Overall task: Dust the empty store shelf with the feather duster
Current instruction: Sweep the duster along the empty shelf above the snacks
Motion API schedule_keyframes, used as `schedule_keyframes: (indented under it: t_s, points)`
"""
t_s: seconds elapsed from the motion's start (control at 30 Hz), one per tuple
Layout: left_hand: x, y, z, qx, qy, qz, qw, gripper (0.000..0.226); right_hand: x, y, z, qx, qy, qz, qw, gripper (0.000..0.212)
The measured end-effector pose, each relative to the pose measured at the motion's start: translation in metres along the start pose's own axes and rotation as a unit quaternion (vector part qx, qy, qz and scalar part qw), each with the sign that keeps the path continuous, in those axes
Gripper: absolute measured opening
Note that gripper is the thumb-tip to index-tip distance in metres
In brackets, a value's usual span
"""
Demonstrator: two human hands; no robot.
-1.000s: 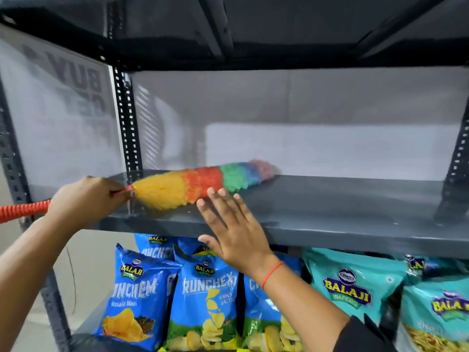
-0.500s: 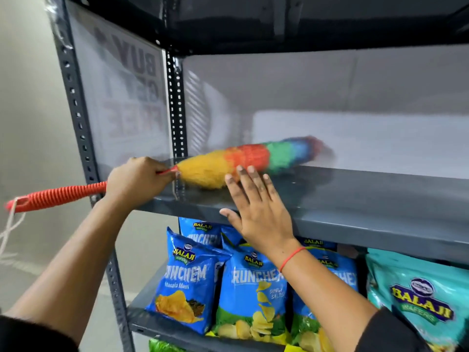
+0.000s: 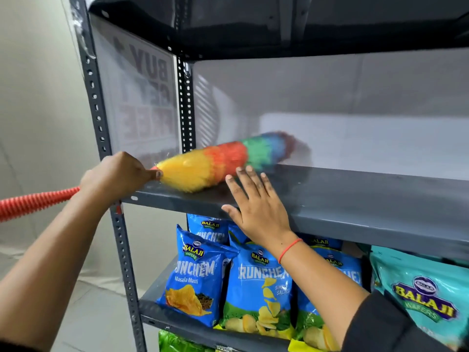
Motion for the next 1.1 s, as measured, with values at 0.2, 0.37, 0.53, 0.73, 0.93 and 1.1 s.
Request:
schedule_keyframes:
  t_s: [0.2, 0.37, 0.53, 0.73, 0.93, 1.1]
  points:
    - [-0.007, -0.019, 0.005, -0.064, 0.025, -0.072, 0.995, 0.043, 0.020, -0.032, -0.038, -0.077, -0.072, -0.019, 0.994, 0.065]
    - [-0.017, -0.030, 0.015, -0.097, 0.075, -0.067, 0.990, 0.033, 0.029, -0.038, -0.045, -0.070, -0.113, -0.017, 0.991, 0.068]
    - [-0.021, -0.051, 0.025, -0.124, 0.069, -0.091, 0.986, 0.034, 0.028, -0.040, -0.043, -0.086, -0.121, 0.002, 0.989, 0.074]
    - [-0.021, -0.052, 0.029, -0.159, 0.077, -0.048, 0.983, 0.041, 0.033, -0.039, -0.040, -0.083, -0.126, 0.021, 0.988, 0.072]
    - [-0.017, -0.045, 0.038, -0.158, 0.096, -0.069, 0.980, 0.035, 0.025, -0.032, -0.031, -0.112, -0.111, 0.072, 0.985, 0.067]
    - [-0.018, -0.028, 0.039, -0.117, 0.060, -0.019, 0.991, 0.040, 0.022, -0.025, -0.027, -0.073, 0.003, -0.002, 0.997, 0.065]
Point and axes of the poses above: each hand's wrist, its own z-axis away from the middle knuckle, its own x-axis out of the palm, y = z × x, the point moved 4 cm from there along -z, towards the middle knuckle, and after that the axes turned 8 degrees about -x, right-handed, at the moved point
